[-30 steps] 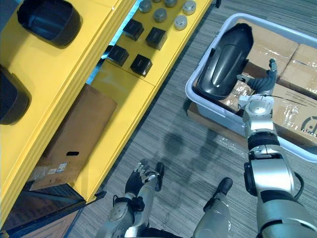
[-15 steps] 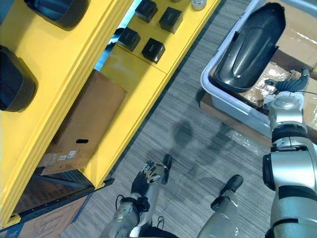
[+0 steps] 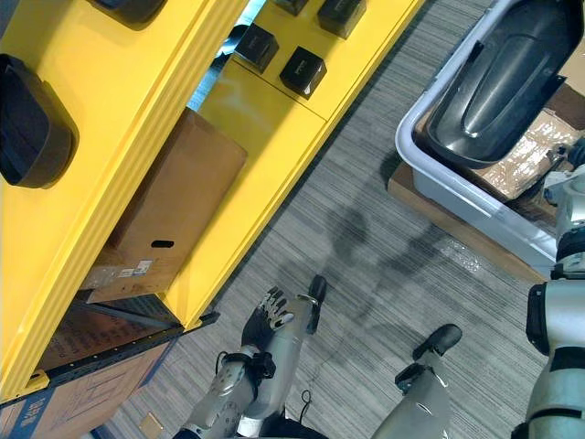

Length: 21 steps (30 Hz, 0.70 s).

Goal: Walk over and take plastic housings, then place them on the shelf

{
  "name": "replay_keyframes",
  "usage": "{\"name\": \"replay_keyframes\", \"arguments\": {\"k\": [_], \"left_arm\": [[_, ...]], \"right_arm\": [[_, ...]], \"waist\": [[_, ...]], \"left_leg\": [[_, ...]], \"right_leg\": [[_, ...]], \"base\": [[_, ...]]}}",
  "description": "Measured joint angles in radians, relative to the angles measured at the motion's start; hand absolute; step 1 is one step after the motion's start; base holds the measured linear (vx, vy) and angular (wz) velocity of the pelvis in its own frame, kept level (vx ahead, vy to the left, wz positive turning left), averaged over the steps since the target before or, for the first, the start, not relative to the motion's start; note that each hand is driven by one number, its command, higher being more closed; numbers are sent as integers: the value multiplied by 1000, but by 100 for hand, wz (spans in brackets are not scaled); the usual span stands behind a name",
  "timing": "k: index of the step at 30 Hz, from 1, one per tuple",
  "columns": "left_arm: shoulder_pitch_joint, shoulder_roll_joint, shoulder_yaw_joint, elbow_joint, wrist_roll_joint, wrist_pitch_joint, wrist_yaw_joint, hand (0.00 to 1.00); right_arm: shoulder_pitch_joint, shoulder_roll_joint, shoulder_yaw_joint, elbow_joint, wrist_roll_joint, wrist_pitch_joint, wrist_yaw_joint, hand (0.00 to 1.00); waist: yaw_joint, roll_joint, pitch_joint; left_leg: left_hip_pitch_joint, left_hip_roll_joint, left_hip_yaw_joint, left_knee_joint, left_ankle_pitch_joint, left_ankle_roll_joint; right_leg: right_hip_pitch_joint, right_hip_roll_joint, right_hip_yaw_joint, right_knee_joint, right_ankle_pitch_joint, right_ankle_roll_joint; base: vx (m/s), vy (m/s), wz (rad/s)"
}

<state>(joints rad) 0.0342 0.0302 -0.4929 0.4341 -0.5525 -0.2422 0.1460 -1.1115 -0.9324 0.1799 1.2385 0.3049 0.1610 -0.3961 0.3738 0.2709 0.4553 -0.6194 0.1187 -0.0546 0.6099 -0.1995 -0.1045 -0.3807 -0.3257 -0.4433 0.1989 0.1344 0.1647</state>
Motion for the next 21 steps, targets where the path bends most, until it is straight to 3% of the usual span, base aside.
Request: {"name": "replay_keyframes", "arguments": {"k": [4, 6, 13, 16, 21], "left_arm": [[4, 3, 10, 14, 0, -16, 9, 0], [7, 4, 10, 14, -1, -17, 13, 0], [27, 13, -1, 8, 0, -12, 20, 0], [38, 16, -2, -3, 0, -11, 20, 0], [61, 28, -30, -22, 0, -11, 18, 0]], "right_arm": [[-4, 31, -1, 0, 4, -18, -120, 0], [-38, 54, 0, -2, 1, -75, -188, 0], [-85, 93, 4, -105, -28, -231, -217, 0], [-85, 104, 4, -122, -45, -248, -216, 0], [-85, 143, 29, -122, -46, -238, -207, 0]], "waist": [[1, 0, 0], [1, 0, 0], [0, 0, 0], [-1, 0, 0], [-3, 2, -2]], "left_leg": [[7, -2, -16, 15, -2, -3], [22, -2, -15, 14, -11, -3], [79, -5, -6, -16, -18, 0], [88, -8, -3, -32, -8, -2], [132, -13, 8, -66, 3, -3]], "right_leg": [[20, 0, -19, 0, 0, 0], [33, 0, -20, -1, 0, 0], [74, -8, -18, -4, -3, -2], [74, -11, -18, -4, -2, -1], [96, -20, -22, -4, -4, 0]], "base": [[5, 14, 1], [-33, 49, -1], [-66, 41, -1], [-18, 6, -1], [23, 16, 0]]}}
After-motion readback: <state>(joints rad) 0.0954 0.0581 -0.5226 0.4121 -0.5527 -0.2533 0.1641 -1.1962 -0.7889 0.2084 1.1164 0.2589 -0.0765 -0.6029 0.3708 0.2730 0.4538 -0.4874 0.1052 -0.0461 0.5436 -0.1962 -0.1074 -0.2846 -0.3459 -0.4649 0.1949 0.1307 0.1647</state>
